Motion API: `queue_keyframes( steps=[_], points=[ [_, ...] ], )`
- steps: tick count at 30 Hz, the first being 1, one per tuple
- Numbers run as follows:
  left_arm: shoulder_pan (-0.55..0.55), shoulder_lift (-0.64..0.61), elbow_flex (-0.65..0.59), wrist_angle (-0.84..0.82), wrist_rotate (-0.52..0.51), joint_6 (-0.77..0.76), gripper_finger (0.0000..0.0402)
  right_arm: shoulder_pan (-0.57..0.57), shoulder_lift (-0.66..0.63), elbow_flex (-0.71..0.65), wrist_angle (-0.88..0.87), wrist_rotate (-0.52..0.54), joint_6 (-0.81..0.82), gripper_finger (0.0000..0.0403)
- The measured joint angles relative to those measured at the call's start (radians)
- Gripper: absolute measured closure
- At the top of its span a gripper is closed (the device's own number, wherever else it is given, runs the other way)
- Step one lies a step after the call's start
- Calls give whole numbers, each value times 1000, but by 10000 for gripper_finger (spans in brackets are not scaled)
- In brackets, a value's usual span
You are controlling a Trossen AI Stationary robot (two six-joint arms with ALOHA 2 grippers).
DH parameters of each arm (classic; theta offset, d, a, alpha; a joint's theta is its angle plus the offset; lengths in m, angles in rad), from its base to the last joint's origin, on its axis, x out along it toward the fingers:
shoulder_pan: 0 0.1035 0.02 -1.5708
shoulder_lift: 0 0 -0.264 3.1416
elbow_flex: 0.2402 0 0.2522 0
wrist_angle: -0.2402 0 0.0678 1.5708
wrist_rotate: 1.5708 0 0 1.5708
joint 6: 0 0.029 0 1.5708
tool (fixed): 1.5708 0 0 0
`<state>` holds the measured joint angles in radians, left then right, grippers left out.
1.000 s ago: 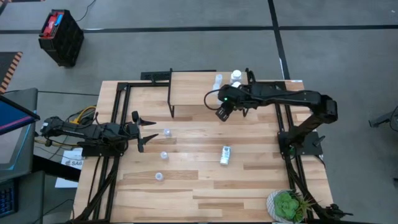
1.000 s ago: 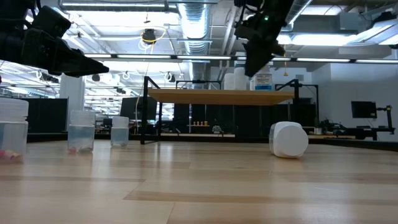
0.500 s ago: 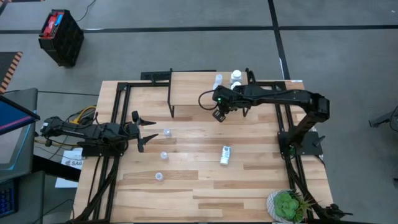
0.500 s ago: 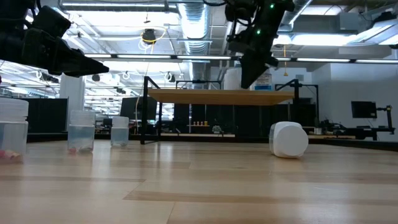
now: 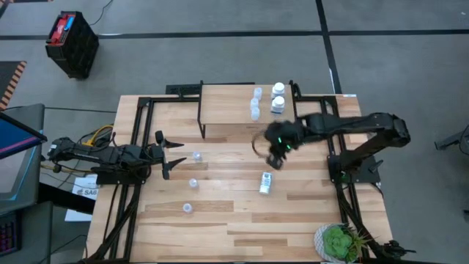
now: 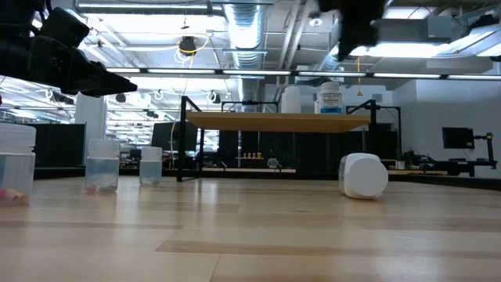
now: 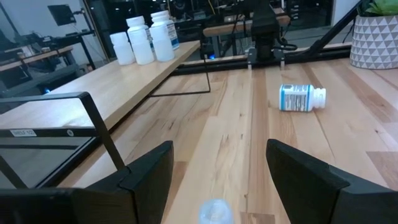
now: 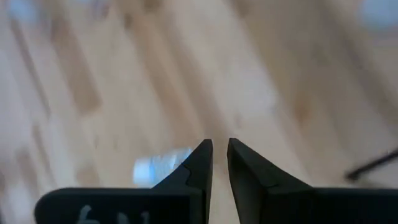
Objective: Pick and place medicine bottles onto shelf by color
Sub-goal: Move the white pill bottle to the center of the table
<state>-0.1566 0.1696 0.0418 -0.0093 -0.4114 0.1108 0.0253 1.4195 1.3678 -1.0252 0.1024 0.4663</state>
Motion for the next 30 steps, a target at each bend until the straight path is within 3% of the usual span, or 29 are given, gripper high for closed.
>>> queue_keyframes(
  steps=[3, 10, 12, 16, 21, 30],
  points=[
    [0, 0, 0, 0, 5, -1, 156, 111, -11, 0, -110, 24, 119, 331],
    [0, 0, 0, 26, 12, -166, 156, 367, -7, -10, -240, 232, 464, 331],
    [0, 1, 9, 44, 59, -188, 156, 415, -4, -35, -239, 302, 570, 331],
    [0, 55, 76, 88, 150, -209, 156, 454, -1, -107, -240, 333, 786, 331],
    [-1, 244, 189, 76, 170, -177, 156, 457, 10, -178, -200, 338, 900, 331],
    [0, 753, 458, 72, 246, -109, 156, 449, 9, -228, -48, 339, 829, 331]
  ],
)
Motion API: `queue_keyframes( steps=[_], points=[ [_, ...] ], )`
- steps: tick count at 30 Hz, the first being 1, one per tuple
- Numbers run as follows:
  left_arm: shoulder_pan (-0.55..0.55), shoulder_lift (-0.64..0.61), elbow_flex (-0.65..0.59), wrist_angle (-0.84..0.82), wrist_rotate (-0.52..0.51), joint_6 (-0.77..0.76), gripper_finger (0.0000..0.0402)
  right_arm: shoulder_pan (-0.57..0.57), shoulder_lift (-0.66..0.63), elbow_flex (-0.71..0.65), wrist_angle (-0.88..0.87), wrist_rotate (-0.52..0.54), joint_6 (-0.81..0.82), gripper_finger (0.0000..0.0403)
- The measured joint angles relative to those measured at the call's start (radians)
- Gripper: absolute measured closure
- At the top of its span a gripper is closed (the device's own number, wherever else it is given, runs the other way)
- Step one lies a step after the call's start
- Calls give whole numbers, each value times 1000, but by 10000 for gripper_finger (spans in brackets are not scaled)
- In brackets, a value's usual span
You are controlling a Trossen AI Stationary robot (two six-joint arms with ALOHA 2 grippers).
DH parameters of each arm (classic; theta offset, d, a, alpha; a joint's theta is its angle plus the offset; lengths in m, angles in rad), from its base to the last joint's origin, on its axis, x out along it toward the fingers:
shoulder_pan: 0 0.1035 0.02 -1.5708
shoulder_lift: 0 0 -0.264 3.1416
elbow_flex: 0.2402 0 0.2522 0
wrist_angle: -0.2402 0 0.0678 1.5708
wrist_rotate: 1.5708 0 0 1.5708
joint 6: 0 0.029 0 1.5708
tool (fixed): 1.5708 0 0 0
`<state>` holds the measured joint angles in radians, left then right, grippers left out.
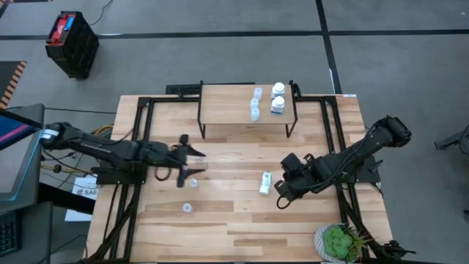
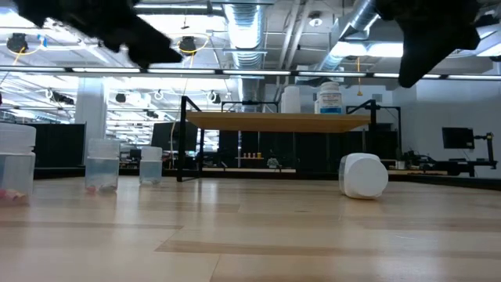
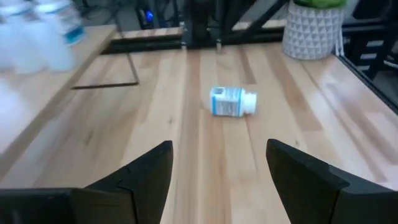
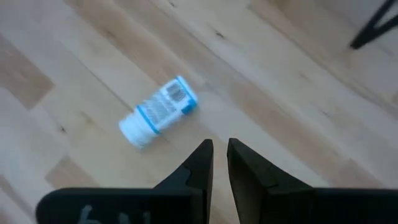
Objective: Pick and place medicine bottles onto shelf by color
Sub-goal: Move the white pill bottle to the center of the table
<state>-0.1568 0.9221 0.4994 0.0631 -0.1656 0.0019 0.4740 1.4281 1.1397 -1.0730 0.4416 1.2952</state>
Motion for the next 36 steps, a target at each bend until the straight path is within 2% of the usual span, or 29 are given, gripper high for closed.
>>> queue_keyframes(
  steps=[5, 9, 13, 16, 36],
  points=[
    [0, 185, 108, 36, 3, 1, 156, 12, 0, 0, 20, -2, -20, 331],
    [-1, 257, 123, 97, 4, 1, 156, 40, 0, 0, 17, -2, -21, 331],
    [0, 311, 123, 166, 51, 0, 156, 63, 0, 0, 16, -3, -21, 331],
    [0, 337, 123, 211, 82, -4, 156, 69, 0, 0, 17, -3, -20, 331],
    [0, 378, 123, 260, 82, -15, 156, 71, 0, 1, 44, -11, -21, 331]
  ],
)
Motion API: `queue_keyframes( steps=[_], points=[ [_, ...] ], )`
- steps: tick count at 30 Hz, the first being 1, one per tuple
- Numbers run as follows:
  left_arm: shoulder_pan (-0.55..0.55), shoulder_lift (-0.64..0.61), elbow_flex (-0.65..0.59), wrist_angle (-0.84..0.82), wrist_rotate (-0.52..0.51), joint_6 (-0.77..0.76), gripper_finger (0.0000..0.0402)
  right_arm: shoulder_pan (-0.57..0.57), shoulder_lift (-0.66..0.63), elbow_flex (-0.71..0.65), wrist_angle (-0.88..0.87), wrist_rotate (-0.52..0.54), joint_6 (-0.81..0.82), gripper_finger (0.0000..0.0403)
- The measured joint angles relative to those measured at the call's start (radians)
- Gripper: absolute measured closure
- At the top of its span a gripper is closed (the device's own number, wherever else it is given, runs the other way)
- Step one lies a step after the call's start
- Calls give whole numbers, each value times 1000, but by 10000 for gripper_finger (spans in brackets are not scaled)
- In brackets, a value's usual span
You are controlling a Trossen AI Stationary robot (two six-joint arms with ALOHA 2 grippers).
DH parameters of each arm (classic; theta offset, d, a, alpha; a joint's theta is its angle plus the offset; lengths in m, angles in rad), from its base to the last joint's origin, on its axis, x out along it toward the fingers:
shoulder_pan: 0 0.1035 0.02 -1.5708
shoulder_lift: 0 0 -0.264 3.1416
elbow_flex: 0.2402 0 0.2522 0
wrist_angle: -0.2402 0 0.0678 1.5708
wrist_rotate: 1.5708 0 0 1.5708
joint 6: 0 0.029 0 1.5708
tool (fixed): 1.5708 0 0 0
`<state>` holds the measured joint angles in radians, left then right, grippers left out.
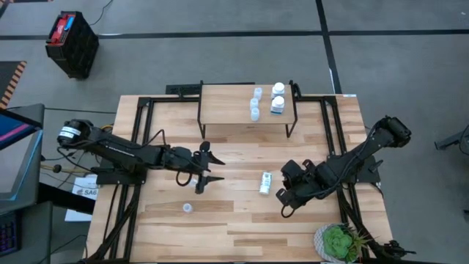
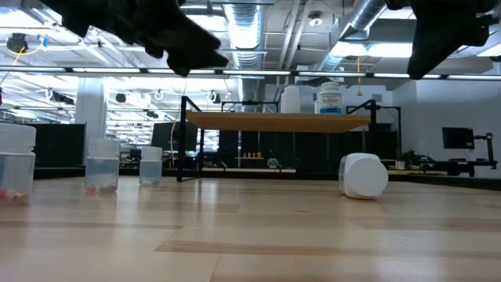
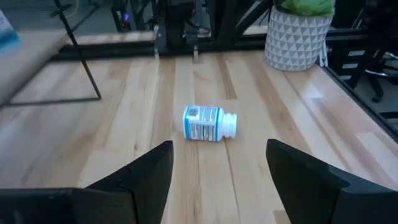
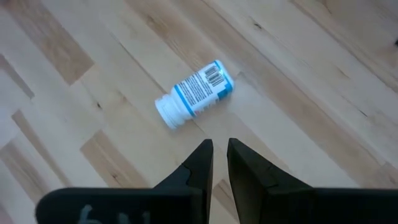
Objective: Pick and place medicine bottles onto shelf by color
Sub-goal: Move the white pill bottle to the center of the table
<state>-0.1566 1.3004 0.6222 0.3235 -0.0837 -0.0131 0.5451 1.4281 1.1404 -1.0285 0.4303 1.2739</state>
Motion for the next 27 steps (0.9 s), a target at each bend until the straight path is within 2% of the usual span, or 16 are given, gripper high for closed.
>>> queue_keyframes(
  steps=[2, 10, 17, 23, 27],
  points=[
    [0, 34, -2, -15, 3, -12, 156, 5, 0, 0, -5, -3, 0, 331],
    [0, 267, 34, 127, 12, -26, 156, 1, 36, 1, 8, -14, 8, 331],
    [1, 450, 194, 129, 71, -21, 156, -44, 155, 2, 34, -36, 9, 331],
    [1, 530, 282, 76, 79, 10, 156, -83, 233, 4, 134, -33, -36, 331],
    [4, 534, 286, 67, 80, 10, 156, -108, 266, 3, 170, -3, -77, 331]
  ],
)
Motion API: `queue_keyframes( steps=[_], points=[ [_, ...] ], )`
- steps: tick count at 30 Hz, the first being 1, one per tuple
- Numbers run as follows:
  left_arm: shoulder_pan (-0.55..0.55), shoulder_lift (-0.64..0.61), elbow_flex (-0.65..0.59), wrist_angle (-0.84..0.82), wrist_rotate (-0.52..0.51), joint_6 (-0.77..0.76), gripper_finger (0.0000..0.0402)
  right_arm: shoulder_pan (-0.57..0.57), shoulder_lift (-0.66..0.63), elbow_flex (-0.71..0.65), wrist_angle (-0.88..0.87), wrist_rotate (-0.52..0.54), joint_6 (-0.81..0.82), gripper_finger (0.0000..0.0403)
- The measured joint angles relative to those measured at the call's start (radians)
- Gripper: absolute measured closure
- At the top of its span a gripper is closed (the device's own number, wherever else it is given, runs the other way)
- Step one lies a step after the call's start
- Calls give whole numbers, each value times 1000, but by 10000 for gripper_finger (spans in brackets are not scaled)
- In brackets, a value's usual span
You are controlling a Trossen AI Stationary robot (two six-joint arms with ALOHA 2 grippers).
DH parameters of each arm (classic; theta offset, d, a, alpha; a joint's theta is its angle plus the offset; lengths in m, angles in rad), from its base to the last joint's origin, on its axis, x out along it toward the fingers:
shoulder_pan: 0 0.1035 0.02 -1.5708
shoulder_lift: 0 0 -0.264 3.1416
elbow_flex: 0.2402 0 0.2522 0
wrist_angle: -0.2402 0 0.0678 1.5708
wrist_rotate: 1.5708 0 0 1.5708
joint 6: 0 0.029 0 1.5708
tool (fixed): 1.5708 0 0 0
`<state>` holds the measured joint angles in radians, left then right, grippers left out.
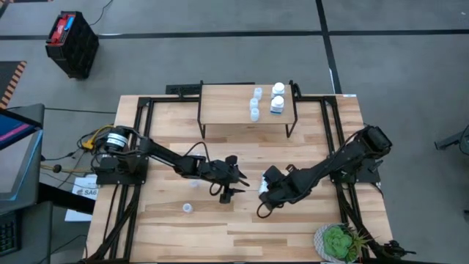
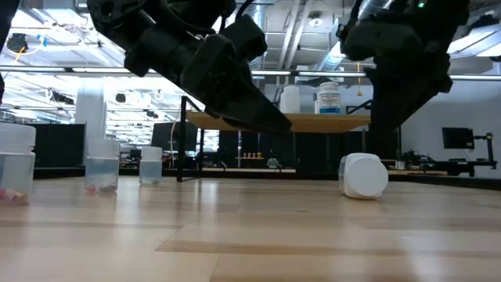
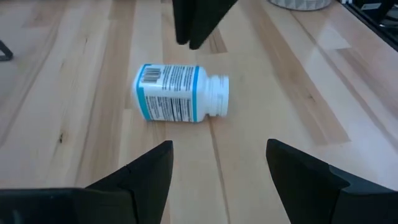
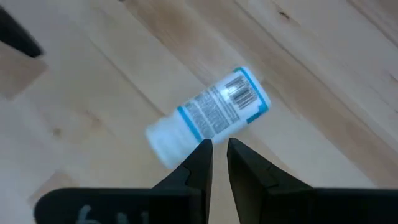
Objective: Pick and place medicine bottles onto shelf by color
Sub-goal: Move the white pill bottle to the center of the table
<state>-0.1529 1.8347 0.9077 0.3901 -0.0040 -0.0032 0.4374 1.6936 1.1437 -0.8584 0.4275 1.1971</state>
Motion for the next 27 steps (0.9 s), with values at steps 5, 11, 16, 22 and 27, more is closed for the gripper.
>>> queue_keyframes(
  steps=[5, 11, 16, 22, 27],
  points=[
    [6, 0, 0, -6, 1, 0, 156, -30, 7, -1, 8, 54, -5, 331],
    [9, 0, 0, -19, 0, 4, 156, -56, 60, 0, 49, 20, -48, 331],
    [10, 0, 0, -30, 0, 6, 156, -58, 76, 5, 39, -6, -44, 331],
    [10, 0, -1, -34, 0, 7, 156, -47, 73, 15, 40, -39, -38, 331],
    [10, 0, -1, -42, -1, 7, 156, -45, 74, 24, 114, -117, -46, 331]
  ],
)
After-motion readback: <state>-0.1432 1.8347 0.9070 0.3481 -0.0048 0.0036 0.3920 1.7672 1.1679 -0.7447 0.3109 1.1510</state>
